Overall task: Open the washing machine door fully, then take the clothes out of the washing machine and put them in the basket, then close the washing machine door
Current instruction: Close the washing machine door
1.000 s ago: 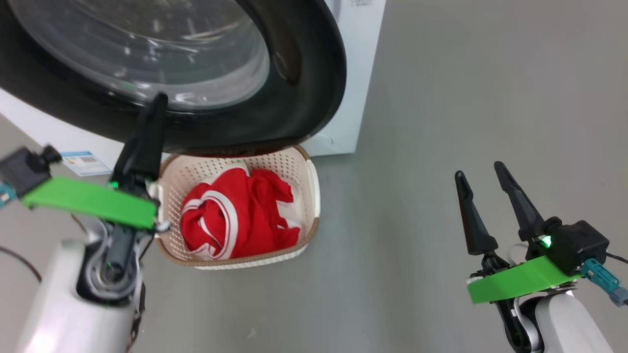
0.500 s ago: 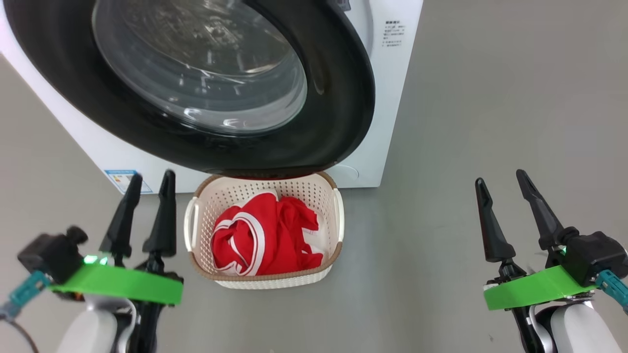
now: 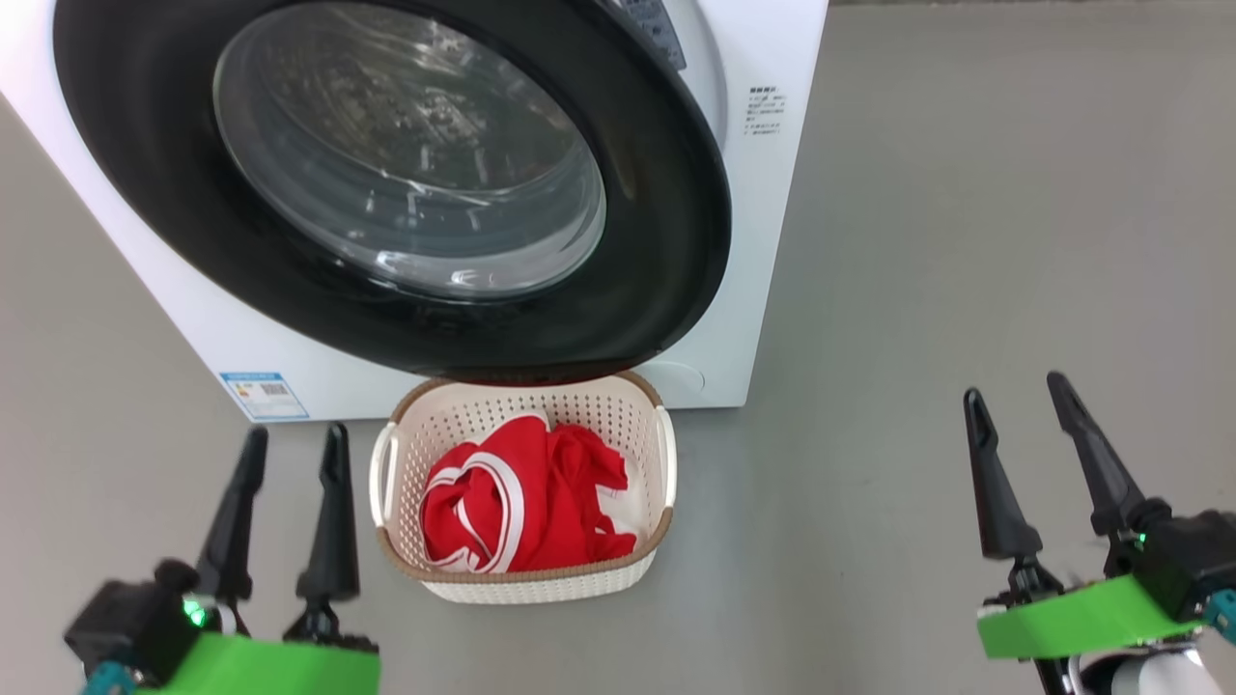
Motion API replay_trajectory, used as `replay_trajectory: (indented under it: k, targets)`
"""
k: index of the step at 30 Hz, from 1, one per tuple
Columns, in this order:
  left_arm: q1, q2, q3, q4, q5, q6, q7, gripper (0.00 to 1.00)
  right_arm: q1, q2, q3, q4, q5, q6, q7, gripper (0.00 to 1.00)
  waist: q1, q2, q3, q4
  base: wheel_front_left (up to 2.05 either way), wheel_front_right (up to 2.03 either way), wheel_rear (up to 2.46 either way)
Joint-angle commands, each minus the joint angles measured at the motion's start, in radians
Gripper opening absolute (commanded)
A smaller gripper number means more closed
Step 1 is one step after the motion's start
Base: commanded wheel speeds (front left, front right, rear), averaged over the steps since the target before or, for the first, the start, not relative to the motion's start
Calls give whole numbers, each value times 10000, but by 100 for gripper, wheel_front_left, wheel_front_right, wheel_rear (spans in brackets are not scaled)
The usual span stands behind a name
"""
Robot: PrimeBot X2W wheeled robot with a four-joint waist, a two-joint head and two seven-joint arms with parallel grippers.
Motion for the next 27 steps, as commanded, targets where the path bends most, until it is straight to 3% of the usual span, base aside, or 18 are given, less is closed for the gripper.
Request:
replay_trajectory:
  k: [1, 10, 27]
  targets:
    - [28, 93, 445, -334, 252, -76, -76, 100, 5, -68, 216, -313, -72, 50, -65, 100, 0, -1, -124, -26, 0, 0, 0]
    - [1233, -372, 899, -245, 1138, -291, -77, 100, 820, -68, 276, -578, -44, 50, -65, 100, 0, -1, -419, -59, 0, 0, 0]
    - [1266, -604, 1163, -293, 2067, -490, -78, 100, 885, -68, 453, -169, -24, 50, -65, 100, 0, -1, -467, -31, 0, 0, 0]
